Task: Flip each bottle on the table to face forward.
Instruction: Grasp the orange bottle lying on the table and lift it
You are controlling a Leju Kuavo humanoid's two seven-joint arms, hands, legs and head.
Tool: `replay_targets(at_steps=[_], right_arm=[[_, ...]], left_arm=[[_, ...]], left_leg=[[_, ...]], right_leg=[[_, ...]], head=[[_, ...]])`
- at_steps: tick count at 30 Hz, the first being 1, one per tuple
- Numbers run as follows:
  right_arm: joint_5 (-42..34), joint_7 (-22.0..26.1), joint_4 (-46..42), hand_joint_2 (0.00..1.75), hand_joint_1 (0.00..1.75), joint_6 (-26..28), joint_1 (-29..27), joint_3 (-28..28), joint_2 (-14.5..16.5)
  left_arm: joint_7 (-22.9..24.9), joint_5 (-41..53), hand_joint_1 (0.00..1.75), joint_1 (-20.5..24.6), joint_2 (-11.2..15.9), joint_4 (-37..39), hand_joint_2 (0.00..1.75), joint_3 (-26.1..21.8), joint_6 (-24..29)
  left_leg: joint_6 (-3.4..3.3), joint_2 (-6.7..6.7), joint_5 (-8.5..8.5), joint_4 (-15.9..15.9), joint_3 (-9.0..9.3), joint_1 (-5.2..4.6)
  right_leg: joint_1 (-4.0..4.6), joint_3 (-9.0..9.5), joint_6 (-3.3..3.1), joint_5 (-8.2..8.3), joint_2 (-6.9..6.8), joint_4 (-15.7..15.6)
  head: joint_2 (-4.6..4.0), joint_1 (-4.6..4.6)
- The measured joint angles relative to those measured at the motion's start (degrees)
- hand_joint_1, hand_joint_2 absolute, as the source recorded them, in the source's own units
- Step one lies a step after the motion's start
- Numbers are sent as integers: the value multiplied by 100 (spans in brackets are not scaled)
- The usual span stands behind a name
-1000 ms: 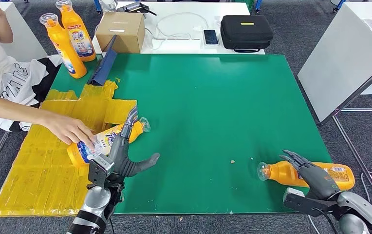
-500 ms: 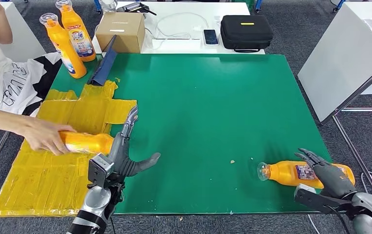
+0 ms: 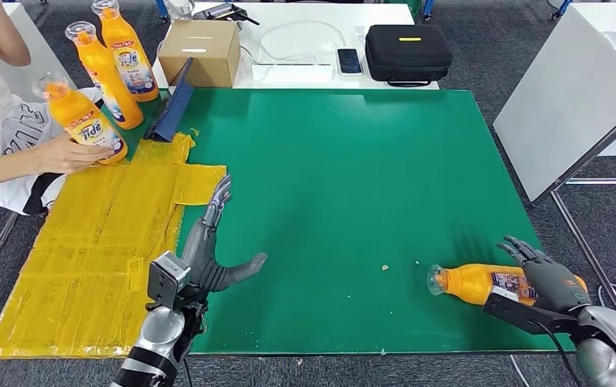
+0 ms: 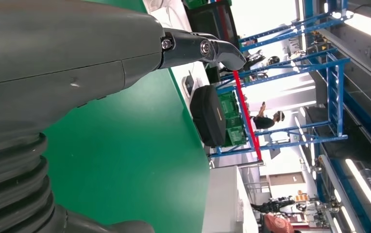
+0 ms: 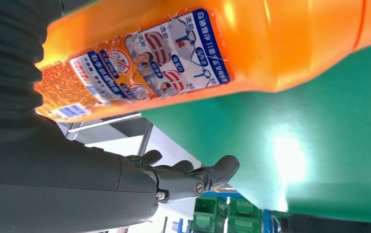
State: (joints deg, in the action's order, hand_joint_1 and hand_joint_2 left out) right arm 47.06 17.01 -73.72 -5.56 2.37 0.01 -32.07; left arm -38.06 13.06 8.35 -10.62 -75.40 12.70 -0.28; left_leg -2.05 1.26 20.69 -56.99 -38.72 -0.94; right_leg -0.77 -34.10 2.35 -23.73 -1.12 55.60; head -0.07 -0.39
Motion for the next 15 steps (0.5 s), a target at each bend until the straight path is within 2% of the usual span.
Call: replay_targets(at_steps=[11, 15], right_arm=[[325, -224, 511, 175, 0, 41, 162, 71, 20], [353, -279, 629, 175, 0, 10, 179, 73, -62]], left_arm=[[28, -37, 0, 24, 2, 31, 175, 0, -43], [50, -41, 0, 48, 5, 92, 175, 0, -57]], left_leg=[[0, -1, 1, 0, 0, 0], [0, -3, 0, 0, 0, 0]], right_leg=[[0, 0, 0, 0, 0, 0], [-1, 0, 0, 0, -1, 0]], head=[[0, 1], [0, 0]])
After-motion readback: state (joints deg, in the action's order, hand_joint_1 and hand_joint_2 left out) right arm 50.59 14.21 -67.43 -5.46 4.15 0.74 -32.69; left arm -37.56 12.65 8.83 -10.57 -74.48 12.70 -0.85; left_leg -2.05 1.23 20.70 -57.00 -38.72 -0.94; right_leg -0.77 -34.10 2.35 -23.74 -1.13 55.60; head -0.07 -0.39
